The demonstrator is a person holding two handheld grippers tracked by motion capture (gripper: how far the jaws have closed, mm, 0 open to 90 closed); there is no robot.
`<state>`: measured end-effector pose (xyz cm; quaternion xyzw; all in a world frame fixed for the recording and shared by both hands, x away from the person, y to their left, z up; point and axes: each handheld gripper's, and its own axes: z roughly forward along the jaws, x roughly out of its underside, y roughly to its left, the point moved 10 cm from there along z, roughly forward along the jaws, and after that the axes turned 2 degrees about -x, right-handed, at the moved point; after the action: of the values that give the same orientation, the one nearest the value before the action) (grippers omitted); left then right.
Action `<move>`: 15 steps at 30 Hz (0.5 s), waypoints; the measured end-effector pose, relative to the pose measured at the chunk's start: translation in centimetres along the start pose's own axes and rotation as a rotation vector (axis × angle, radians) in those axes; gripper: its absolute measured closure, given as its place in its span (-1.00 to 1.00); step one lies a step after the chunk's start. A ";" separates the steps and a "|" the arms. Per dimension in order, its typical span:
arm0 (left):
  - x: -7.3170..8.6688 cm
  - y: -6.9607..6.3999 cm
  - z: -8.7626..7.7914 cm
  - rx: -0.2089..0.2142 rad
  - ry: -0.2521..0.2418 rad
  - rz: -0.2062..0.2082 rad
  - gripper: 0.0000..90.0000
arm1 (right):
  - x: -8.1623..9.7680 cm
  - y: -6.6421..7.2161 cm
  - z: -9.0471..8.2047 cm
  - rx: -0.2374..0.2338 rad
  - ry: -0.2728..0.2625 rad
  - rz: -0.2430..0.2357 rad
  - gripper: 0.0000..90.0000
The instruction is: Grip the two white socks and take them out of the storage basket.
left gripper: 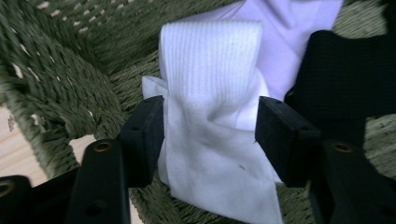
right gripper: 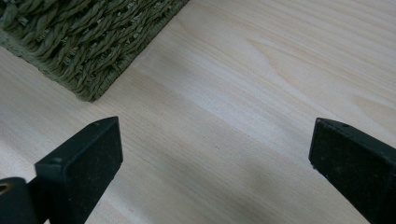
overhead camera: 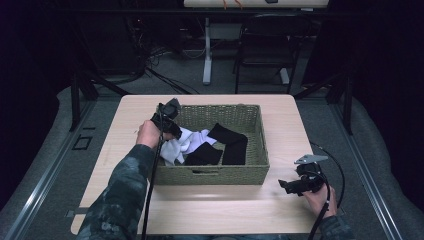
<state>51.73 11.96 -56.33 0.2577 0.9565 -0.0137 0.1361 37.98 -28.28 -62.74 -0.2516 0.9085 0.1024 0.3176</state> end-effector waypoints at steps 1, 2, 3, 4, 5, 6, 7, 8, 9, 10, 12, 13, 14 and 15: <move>0.0 0.0 0.2 -0.001 0.006 -0.007 0.06 | 0.0 0.0 0.0 -0.001 -0.001 0.000 -0.95; 0.0 0.1 0.4 0.000 0.012 -0.012 0.10 | 0.0 0.0 0.0 -0.002 0.000 0.000 -0.95; 0.0 0.1 0.6 0.003 0.014 -0.015 0.17 | 0.0 0.1 0.0 -0.005 -0.001 0.001 -0.95; 0.1 0.1 0.9 0.009 0.026 -0.015 0.23 | 0.0 0.0 0.0 -0.002 0.000 0.000 -0.95; 0.1 0.1 1.0 0.010 0.030 -0.012 0.31 | 0.0 0.0 0.0 0.001 -0.001 0.001 -0.95; 0.2 0.0 1.3 0.021 0.042 -0.006 0.38 | 0.0 0.0 0.0 0.000 0.000 -0.001 -0.95; 0.2 -0.1 1.4 0.026 0.043 -0.006 0.51 | 0.0 0.0 0.0 0.000 0.001 -0.001 -0.95; 0.3 -0.1 1.5 0.025 0.047 0.003 0.59 | 0.0 0.0 0.0 -0.001 0.000 0.000 -0.95; 0.4 -0.1 1.6 0.027 0.051 0.008 0.72 | 0.0 0.0 0.0 -0.003 0.002 0.001 -0.95; 0.5 -0.2 1.6 0.028 0.053 0.012 0.78 | 0.0 0.0 0.1 -0.003 0.002 0.001 -0.95; 0.5 -0.1 1.3 0.030 0.049 0.017 0.86 | 0.0 0.0 0.1 -0.004 0.003 0.002 -0.95; 0.5 -0.1 1.2 0.032 0.048 0.019 0.88 | 0.0 0.0 0.1 -0.004 0.003 0.002 -0.95; 0.5 -0.1 0.9 0.033 0.047 0.025 0.89 | 0.0 0.0 0.1 -0.004 0.003 0.002 -0.95; 0.4 -0.1 0.6 0.034 0.044 0.026 0.90 | 0.0 0.1 0.1 -0.007 0.001 0.005 -0.95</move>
<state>51.46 12.00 -57.04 0.2725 0.9555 -0.0224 0.1110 37.97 -28.20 -62.82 -0.2505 0.9090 0.1063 0.3158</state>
